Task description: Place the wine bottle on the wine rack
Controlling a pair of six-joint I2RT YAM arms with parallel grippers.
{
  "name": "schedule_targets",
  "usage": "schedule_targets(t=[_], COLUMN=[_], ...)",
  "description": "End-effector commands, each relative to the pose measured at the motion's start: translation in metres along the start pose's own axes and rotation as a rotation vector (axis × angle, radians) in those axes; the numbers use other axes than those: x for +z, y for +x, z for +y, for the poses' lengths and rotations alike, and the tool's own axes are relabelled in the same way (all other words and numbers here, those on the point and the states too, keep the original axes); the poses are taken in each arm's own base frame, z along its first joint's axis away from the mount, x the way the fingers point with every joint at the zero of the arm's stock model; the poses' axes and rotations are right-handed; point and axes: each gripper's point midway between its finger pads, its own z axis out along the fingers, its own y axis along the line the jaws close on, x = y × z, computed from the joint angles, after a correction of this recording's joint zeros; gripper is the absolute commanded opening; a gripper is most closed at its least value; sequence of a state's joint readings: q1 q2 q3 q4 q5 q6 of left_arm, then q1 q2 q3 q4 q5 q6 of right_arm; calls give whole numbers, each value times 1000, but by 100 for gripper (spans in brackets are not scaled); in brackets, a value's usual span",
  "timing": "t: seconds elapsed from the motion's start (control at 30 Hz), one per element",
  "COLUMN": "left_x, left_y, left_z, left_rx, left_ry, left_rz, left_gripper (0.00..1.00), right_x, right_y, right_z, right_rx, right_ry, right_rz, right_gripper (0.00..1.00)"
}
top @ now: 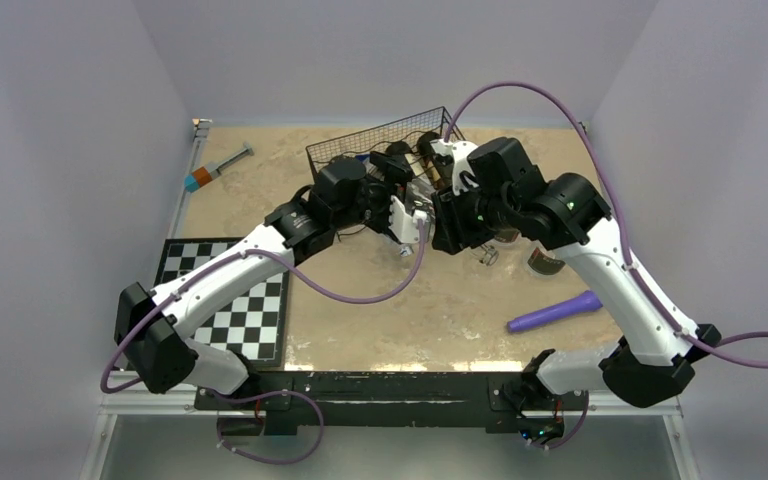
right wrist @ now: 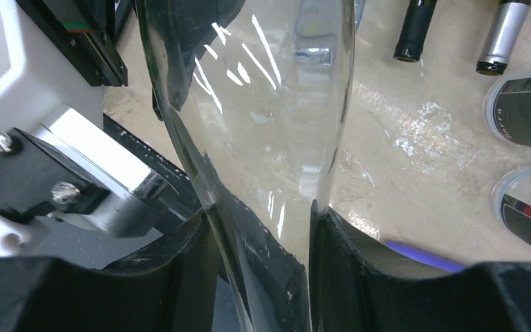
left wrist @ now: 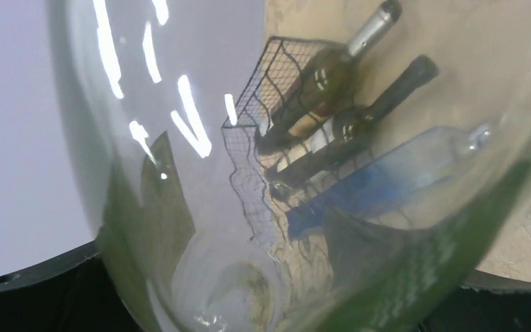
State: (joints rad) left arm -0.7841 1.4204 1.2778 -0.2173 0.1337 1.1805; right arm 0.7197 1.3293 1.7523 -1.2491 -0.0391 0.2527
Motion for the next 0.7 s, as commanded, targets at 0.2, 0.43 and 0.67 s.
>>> schedule_targets(t=[0.2, 0.43, 0.67], left_x=[-43, -44, -39], left_y=[-27, -24, -14], left_z=[37, 19, 26], left_rx=[-111, -36, 47], left_ry=[-199, -160, -234], left_rz=[-139, -138, -96], left_gripper=[99, 99, 99], right_x=[-30, -38, -48], right_y=[-77, -82, -83], right_z=[4, 5, 13], right_rx=[36, 38, 29], right_ry=[10, 3, -32], right_rz=[-354, -384, -384], right_gripper=[0, 0, 0])
